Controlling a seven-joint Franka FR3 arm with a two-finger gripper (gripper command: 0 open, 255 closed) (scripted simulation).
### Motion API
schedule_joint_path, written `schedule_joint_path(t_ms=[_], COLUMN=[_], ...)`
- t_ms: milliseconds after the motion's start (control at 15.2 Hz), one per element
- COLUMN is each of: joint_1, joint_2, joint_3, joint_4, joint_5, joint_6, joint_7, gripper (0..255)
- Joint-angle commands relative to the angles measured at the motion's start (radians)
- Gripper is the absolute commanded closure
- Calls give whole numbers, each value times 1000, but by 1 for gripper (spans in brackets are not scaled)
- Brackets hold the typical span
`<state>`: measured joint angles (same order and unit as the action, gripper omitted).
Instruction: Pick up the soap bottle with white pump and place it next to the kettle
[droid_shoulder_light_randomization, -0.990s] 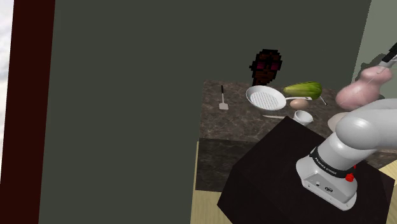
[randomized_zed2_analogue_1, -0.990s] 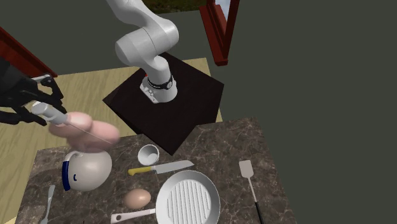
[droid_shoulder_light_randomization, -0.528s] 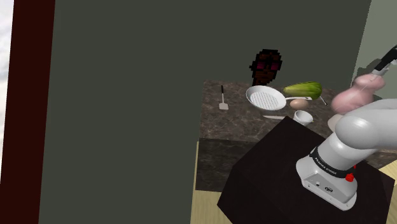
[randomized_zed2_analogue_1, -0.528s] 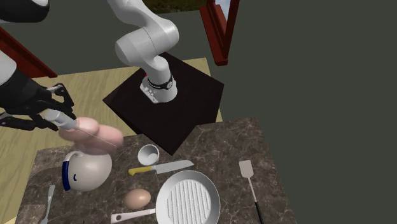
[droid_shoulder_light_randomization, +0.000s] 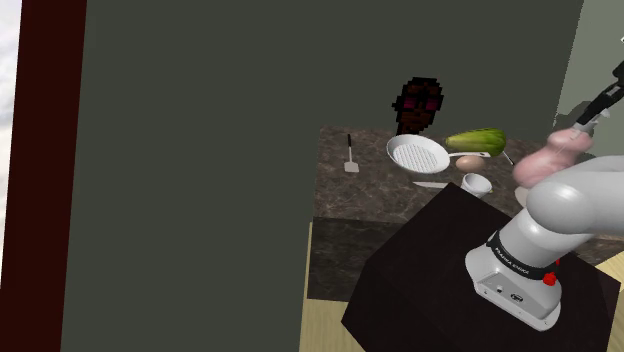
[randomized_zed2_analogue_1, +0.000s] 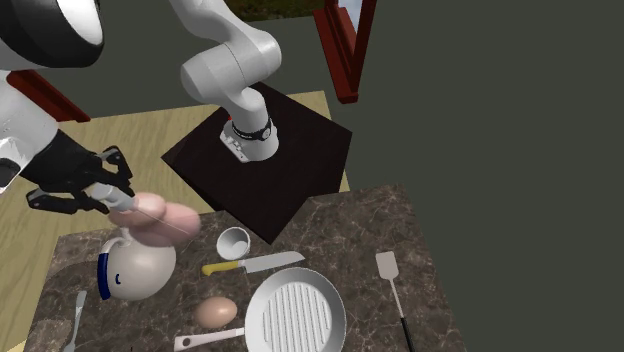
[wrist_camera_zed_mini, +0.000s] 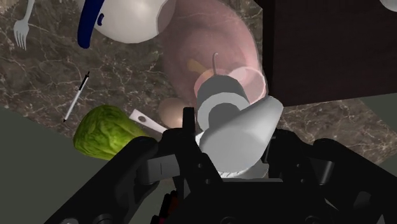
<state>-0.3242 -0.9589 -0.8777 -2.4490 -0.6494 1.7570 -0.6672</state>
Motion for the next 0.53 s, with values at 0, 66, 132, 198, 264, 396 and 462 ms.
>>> schedule_joint_path(t_ms=[0, 66, 132, 198, 264, 396, 462], joint_1=[-1, -2, -3, -4, -4, -5, -5], joint_2=[1, 2, 3, 4, 5, 8, 10], joint_3=[-19, -28, -36, -45, -55, -74, -83], joint_4=[-22, -32, -43, -53, -62, -81, -90], joint_5=[-15, -22, -29, -36, -43, -58, -66], joint_6=[27, 39, 51, 63, 75, 100, 112], joint_7=[3, 4, 5, 7, 8, 10, 12], gripper=[255, 255, 255, 255, 255, 255, 255])
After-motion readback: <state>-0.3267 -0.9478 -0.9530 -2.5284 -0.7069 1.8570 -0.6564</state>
